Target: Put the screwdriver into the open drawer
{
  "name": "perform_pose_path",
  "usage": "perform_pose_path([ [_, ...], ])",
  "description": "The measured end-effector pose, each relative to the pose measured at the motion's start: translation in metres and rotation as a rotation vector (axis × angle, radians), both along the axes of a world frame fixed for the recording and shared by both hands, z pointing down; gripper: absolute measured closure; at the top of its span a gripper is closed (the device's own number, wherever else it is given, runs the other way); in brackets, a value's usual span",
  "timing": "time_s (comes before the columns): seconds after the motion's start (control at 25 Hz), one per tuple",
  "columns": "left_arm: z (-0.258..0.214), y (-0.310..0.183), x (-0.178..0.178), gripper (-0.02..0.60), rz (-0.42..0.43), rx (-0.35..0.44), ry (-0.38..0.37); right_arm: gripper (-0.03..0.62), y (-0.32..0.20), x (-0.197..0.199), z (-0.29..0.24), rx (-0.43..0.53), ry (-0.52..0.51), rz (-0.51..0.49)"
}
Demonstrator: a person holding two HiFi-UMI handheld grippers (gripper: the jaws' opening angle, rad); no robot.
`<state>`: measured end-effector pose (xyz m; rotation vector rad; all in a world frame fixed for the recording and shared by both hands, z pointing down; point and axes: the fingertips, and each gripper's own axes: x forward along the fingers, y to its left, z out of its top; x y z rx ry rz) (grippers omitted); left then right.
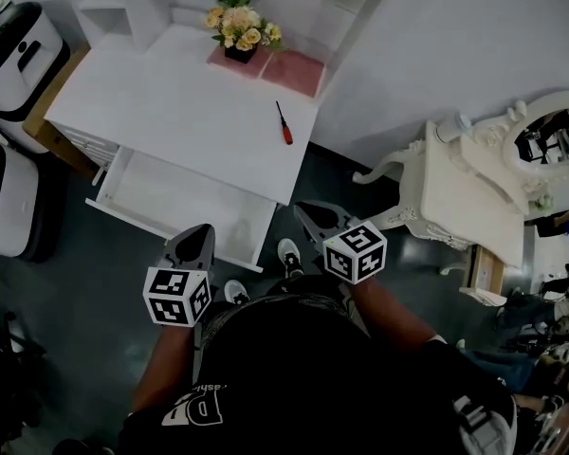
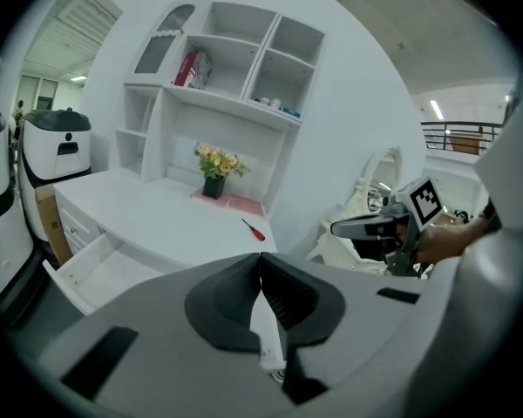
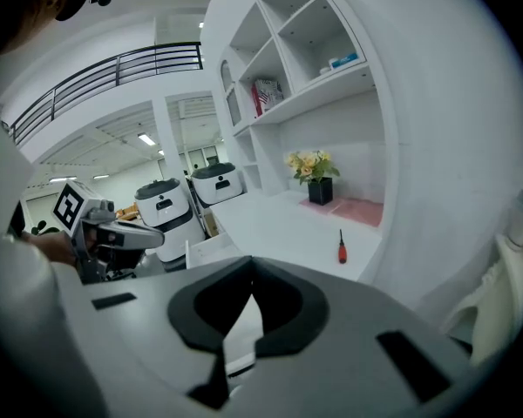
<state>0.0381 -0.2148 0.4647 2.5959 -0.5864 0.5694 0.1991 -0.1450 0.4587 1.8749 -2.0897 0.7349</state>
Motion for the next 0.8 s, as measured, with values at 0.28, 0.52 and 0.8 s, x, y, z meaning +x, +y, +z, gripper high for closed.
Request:
perform_pose_path([
  [0.28, 0.013, -0.002, 0.007, 0.566, -0.123, -0.027, -0.055, 0.585, -0.033, 0.049, 0.016, -0.024, 0.002, -0.057],
  [0.52, 0.027, -0.007, 0.026, 0.566, -0.226, -0.045, -0.100, 0.585, -0.063, 0.085, 0.045, -0.074, 0.000, -0.125],
  [0.8, 0.040, -0.004, 0.037, 0.566, -0.338, -0.060, -0.134, 0.583, -0.086, 0.124, 0.086, -0.141, 0.006, -0.163],
])
